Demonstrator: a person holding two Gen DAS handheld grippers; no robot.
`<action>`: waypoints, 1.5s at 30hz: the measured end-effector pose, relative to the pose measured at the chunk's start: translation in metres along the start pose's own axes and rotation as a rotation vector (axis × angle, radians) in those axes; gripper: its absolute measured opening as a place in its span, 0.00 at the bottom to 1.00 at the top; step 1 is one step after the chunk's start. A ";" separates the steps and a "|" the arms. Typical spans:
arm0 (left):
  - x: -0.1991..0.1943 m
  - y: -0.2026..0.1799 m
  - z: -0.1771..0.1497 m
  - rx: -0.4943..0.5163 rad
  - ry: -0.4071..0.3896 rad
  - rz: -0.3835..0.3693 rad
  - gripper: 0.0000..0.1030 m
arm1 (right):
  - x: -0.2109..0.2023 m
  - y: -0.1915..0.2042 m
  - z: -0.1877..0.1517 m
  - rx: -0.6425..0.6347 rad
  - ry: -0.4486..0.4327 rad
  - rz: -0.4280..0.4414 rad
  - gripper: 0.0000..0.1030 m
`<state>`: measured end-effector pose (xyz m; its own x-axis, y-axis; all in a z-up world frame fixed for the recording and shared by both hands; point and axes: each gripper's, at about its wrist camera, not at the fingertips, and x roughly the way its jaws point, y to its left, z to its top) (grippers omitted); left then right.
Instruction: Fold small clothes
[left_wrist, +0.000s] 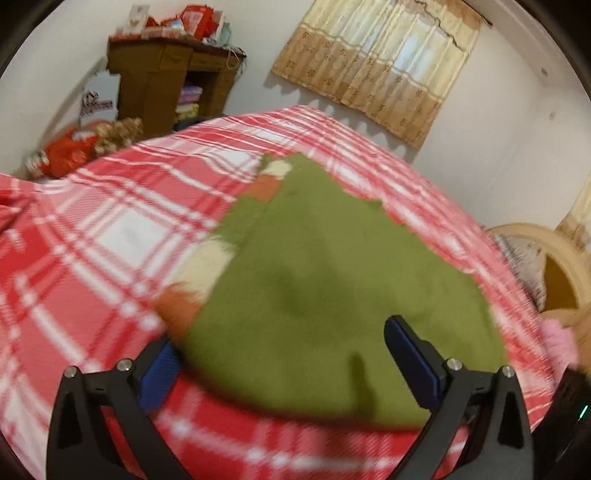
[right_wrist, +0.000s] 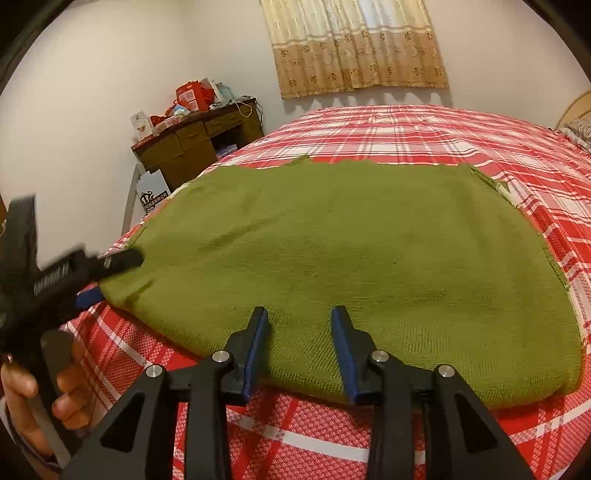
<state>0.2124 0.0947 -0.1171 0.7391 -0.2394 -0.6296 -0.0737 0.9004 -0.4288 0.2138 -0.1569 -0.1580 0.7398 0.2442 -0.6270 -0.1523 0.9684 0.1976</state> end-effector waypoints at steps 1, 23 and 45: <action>0.006 0.001 0.006 -0.037 0.000 -0.022 1.00 | 0.001 0.000 0.000 -0.001 0.000 0.000 0.37; -0.004 -0.054 0.018 0.180 -0.132 0.119 0.20 | -0.001 0.001 -0.001 0.019 -0.011 0.026 0.38; 0.021 -0.118 -0.028 0.563 -0.022 0.015 0.19 | -0.009 -0.032 0.015 0.167 -0.010 0.128 0.38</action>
<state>0.2176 -0.0263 -0.0979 0.7548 -0.2228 -0.6170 0.2797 0.9601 -0.0044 0.2216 -0.1914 -0.1473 0.7282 0.3630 -0.5814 -0.1349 0.9076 0.3976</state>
